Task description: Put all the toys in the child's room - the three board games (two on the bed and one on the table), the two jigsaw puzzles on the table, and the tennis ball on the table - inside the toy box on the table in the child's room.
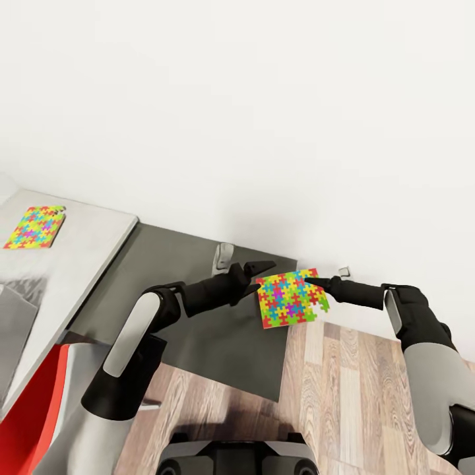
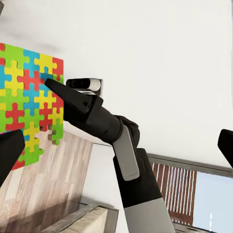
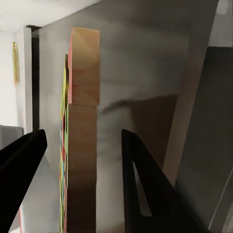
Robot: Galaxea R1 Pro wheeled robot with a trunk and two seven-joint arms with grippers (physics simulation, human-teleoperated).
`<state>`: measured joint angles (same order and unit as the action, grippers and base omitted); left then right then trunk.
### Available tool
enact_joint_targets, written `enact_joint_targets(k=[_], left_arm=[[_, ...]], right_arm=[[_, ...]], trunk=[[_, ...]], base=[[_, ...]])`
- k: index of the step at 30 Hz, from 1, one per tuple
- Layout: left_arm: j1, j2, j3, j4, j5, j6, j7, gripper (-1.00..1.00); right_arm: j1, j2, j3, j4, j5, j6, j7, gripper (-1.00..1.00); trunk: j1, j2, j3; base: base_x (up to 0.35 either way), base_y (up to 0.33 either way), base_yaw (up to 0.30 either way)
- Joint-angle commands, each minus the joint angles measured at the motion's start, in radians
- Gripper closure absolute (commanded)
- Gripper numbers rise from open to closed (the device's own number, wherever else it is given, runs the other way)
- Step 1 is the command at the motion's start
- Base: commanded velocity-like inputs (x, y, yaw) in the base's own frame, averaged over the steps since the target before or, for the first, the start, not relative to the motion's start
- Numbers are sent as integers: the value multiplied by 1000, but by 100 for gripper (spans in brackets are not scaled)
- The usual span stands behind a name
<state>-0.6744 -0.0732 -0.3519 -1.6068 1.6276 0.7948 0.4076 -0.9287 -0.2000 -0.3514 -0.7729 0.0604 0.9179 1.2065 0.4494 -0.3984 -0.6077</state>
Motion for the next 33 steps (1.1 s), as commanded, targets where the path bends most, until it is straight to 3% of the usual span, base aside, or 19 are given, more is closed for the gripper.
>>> enact_joint_targets(k=[1,12,33], left_arm=[[-1,0,1,-1,10,1,10,-100],[1,0,2,-1,11,1,1,-100],[4,1,5,-1,11,1,-2,-100]], right_arm=[[2,0,-3,-7,7,12,7,100],[32,-1,-3,-87,6,67,7,100],[42,-1,-4,-115,5,77,7,100]], trunk=[[1,-2,0],[1,-2,18],[1,-2,53]], base=[[0,0,0],[0,0,0],[0,0,0]])
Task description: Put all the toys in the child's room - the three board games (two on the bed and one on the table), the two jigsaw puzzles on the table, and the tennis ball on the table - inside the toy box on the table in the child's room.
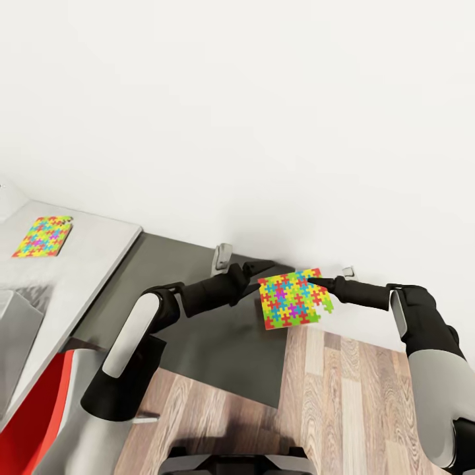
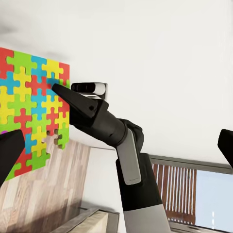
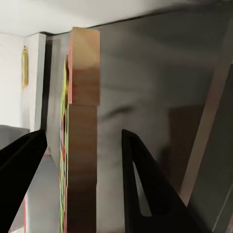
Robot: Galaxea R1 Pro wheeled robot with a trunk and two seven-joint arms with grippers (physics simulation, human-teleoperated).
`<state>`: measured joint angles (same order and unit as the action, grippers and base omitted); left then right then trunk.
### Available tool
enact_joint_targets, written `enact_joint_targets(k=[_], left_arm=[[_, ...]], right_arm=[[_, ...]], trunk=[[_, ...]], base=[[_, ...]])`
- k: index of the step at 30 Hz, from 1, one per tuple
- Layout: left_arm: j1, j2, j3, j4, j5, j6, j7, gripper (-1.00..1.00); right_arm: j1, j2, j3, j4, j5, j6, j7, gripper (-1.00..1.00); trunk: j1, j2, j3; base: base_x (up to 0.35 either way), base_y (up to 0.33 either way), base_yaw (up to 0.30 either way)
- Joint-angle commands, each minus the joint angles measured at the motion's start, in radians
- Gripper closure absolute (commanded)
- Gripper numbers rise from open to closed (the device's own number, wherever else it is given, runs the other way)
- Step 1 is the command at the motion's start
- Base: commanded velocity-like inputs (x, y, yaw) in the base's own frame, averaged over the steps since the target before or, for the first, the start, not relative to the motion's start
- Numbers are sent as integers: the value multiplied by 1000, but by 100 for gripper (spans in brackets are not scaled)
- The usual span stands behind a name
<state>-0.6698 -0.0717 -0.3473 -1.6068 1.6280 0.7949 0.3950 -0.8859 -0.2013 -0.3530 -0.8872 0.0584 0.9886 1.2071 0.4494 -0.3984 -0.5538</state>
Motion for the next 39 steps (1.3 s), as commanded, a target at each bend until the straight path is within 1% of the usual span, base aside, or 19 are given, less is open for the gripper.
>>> enact_joint_targets(k=[1,17,23,32,39], left_arm=[[-1,0,1,-1,10,1,10,-100],[-1,1,1,-1,10,1,7,-100],[-1,1,1,-1,10,1,4,-100],[0,1,1,-1,10,1,3,-100],[1,1,1,-1,10,1,2,-100]], right_arm=[[-1,0,-2,-1,7,7,7,100],[-1,-3,-3,-4,7,7,8,100],[0,-3,-3,-19,8,9,8,100],[29,-3,-2,-91,7,59,8,100],[48,-2,-3,-128,6,59,7,100]], trunk=[[1,-2,0],[1,-2,26],[1,-2,36],[1,-2,51],[1,-2,62]], base=[[0,0,0],[0,0,0],[0,0,0],[0,0,0],[0,0,0]])
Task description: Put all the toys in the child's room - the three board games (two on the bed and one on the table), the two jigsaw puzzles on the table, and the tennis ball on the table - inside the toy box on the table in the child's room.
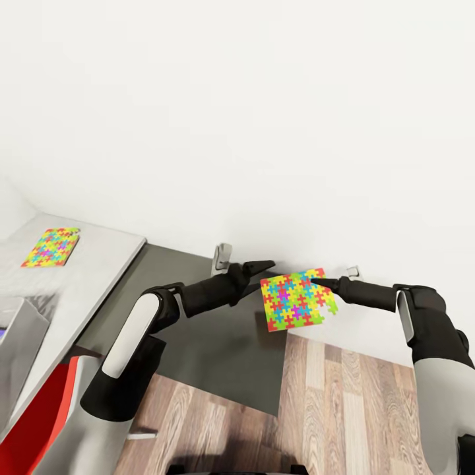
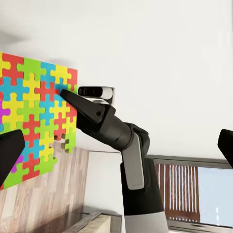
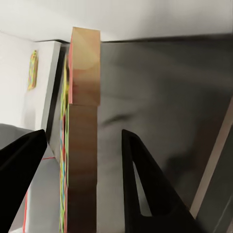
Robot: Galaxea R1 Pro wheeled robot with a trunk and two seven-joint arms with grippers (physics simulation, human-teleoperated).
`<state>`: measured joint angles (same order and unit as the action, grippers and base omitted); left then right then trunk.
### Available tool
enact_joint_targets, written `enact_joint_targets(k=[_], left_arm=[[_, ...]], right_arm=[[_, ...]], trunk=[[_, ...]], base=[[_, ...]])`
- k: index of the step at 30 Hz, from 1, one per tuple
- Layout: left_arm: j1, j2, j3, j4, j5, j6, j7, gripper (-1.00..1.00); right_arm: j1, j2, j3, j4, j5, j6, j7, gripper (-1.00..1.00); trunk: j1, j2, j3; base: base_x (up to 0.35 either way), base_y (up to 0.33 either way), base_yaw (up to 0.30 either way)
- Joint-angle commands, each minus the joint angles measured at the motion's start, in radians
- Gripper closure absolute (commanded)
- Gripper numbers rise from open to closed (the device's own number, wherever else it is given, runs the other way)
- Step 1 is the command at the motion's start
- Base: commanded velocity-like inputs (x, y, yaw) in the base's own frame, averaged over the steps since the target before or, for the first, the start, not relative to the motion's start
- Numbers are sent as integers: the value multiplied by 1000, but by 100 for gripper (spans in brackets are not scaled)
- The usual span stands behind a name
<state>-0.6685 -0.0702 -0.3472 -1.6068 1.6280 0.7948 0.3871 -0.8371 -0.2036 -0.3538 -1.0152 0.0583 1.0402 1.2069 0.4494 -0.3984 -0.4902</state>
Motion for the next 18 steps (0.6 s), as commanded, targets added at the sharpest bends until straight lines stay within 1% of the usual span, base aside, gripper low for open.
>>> enact_joint_targets(k=[1,18], left_arm=[[-1,0,1,-1,10,1,10,-100],[0,0,1,-1,10,1,10,-100]], right_arm=[[1,0,-2,-3,6,7,7,100],[8,1,-2,-14,8,7,6,100]], trunk=[[1,-2,0],[1,-2,28]], base=[[0,0,0],[0,0,0]])
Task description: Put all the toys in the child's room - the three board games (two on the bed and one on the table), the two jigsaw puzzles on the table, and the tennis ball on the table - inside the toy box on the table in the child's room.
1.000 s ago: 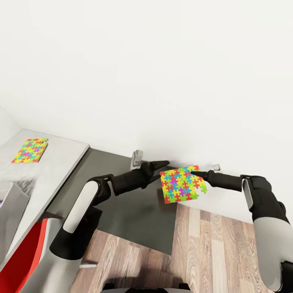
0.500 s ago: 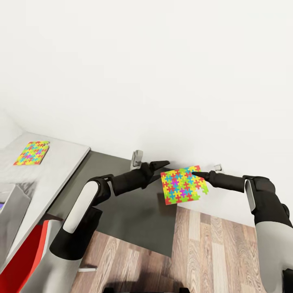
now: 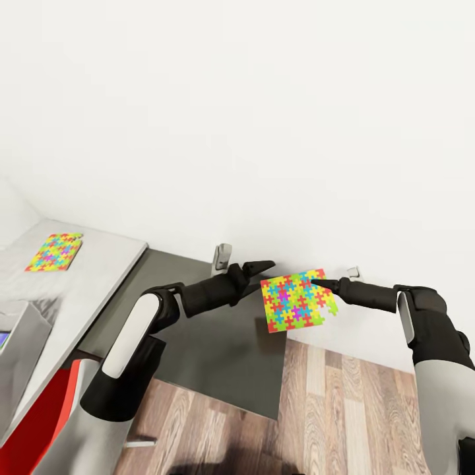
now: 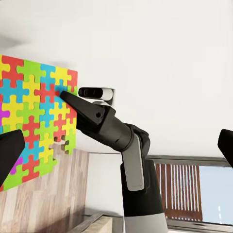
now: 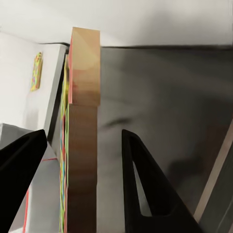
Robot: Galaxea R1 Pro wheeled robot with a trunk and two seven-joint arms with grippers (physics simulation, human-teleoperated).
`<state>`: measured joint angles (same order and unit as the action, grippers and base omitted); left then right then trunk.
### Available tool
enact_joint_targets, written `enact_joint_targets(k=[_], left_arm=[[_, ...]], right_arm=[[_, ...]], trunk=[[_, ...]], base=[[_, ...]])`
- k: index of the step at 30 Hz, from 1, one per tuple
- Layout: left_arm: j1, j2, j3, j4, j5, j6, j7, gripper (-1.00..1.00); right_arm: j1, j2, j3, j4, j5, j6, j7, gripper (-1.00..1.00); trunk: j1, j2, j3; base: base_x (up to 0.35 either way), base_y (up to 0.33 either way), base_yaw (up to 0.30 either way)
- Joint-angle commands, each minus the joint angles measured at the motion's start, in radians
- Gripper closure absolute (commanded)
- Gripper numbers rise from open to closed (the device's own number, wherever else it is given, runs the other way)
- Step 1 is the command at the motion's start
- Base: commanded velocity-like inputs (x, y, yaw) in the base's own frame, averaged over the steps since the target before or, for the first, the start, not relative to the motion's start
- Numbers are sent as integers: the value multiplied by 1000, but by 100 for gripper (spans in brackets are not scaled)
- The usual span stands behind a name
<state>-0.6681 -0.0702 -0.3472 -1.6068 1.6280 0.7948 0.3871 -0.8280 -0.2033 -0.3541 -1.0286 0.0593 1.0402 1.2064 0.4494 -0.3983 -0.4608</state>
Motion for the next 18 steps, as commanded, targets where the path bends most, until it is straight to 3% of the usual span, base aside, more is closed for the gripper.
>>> enact_joint_targets(k=[1,18], left_arm=[[-1,0,1,-1,10,1,10,-100],[4,4,3,-1,10,1,10,-100]], right_arm=[[-1,0,-2,0,7,7,7,100],[0,0,-2,-1,7,7,7,100]], trunk=[[1,-2,0],[1,-2,28]], base=[[0,0,0],[0,0,0]])
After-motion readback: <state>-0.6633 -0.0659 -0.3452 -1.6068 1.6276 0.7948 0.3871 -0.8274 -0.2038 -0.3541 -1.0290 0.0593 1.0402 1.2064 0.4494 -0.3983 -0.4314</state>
